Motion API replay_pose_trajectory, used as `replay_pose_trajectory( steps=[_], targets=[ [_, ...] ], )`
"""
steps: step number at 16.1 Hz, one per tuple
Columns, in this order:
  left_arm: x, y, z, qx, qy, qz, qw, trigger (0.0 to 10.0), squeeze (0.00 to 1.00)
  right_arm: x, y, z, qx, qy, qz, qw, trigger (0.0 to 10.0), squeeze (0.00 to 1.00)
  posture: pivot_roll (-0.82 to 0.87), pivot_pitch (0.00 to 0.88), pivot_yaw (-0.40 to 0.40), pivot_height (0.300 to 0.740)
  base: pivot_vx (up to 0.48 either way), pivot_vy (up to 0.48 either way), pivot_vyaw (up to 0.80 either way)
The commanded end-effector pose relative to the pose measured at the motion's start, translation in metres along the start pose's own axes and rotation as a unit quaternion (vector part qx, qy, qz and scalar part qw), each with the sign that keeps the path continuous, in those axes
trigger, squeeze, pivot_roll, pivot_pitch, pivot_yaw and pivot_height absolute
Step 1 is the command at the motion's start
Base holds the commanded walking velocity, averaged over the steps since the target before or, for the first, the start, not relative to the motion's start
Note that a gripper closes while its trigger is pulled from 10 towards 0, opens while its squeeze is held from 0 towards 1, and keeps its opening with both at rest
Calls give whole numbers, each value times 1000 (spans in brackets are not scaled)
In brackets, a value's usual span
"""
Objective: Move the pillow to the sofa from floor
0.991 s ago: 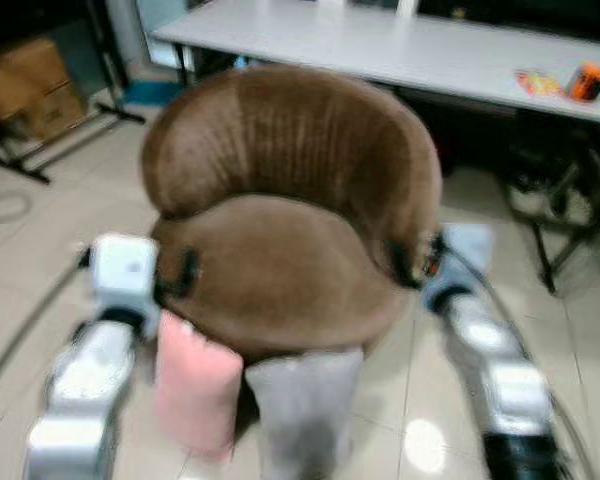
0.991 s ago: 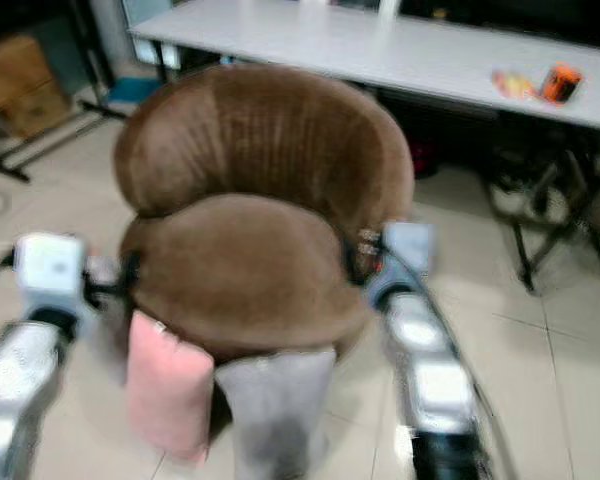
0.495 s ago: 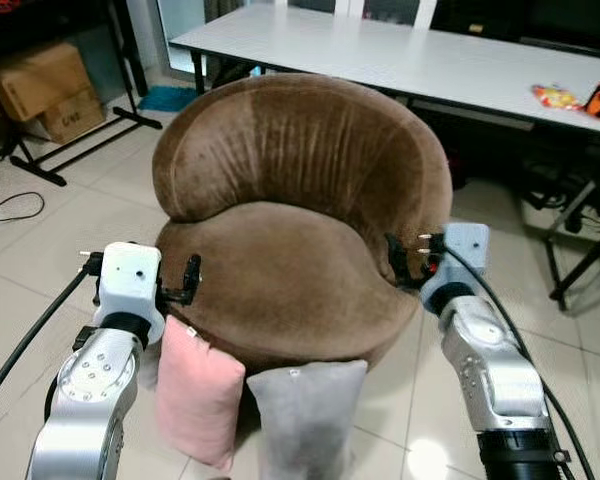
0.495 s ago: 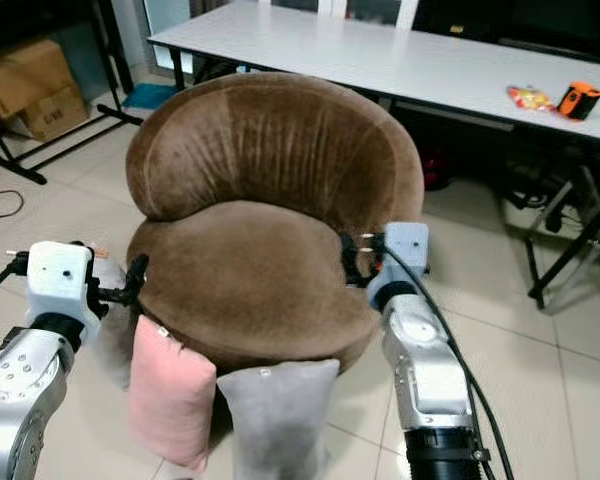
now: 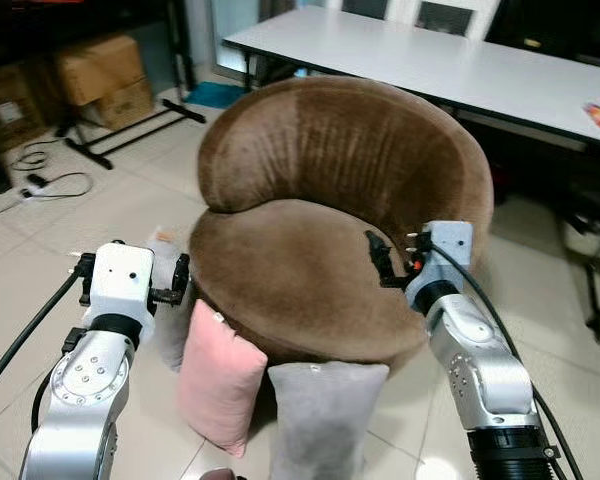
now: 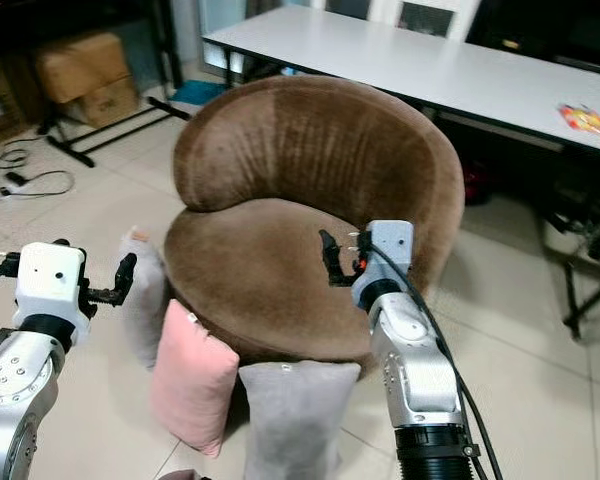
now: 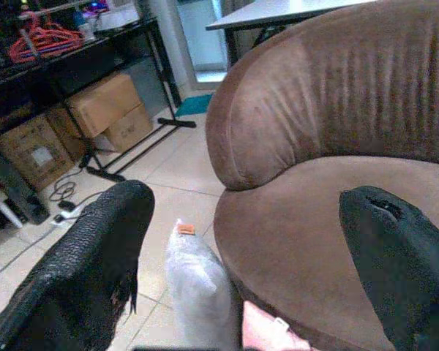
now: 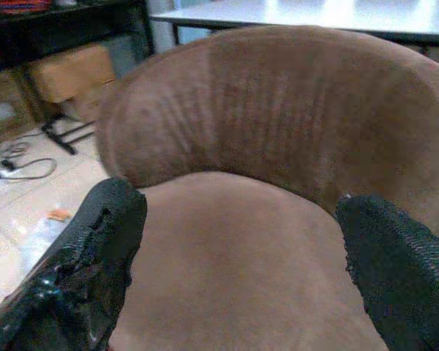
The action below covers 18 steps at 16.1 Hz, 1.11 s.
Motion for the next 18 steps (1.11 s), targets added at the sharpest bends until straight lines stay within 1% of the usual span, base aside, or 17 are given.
replay_pose_trajectory(
  steps=[1,3,6,7,9,11,12,13,18],
  targets=[
    [-2,2,2,-7,-1,-1,1000,10000,0,-7,0,0,-1,-14,11,1000,10000,0,-53,0,-42,730,0,0,0],
    [0,4,3,-17,10,2,1000,10000,0,-8,2,0,-11,-22,9,1000,10000,0,-53,0,-40,705,0,0,0],
    [4,2,1,-24,18,15,999,10000,0,-12,1,0,-12,-36,17,999,10000,0,-53,0,-40,685,0,0,0],
    [5,5,0,-34,17,23,999,10000,0,-11,0,0,-11,-34,20,999,10000,0,-52,0,-41,675,0,0,0],
    [6,12,2,-51,17,22,998,10000,0,-9,1,0,-12,-31,23,999,10000,0,-52,0,-42,655,0,0,0],
    [6,16,4,-58,13,10,998,10000,0,-8,1,0,-10,-30,20,999,10000,0,-53,0,-42,635,0,0,0],
    [4,14,3,-56,6,-2,998,10000,0,-7,1,1,-12,-26,16,999,10000,0,-53,0,-42,620,0,0,0],
    [3,13,3,-54,2,-9,998,10000,0,-6,2,1,-12,-24,13,1000,10000,0,-56,0,-41,615,0,0,0],
    [2,9,3,-46,0,-26,999,10000,0,-4,3,2,-6,-17,8,1000,10000,0,-54,0,-50,615,0,0,0]
  ],
)
Point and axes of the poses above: a point about 5 cm out from each wrist's last joint towards the gripper, its own z axis pointing out of the wrist towards the gripper, its own y axis along the axis of the wrist's last joint, x = y × z, the point moved 1 cm from there along z, pointing out of the wrist towards the gripper, and after that the axes turned 2 degrees about -z, right-handed, at the moved point
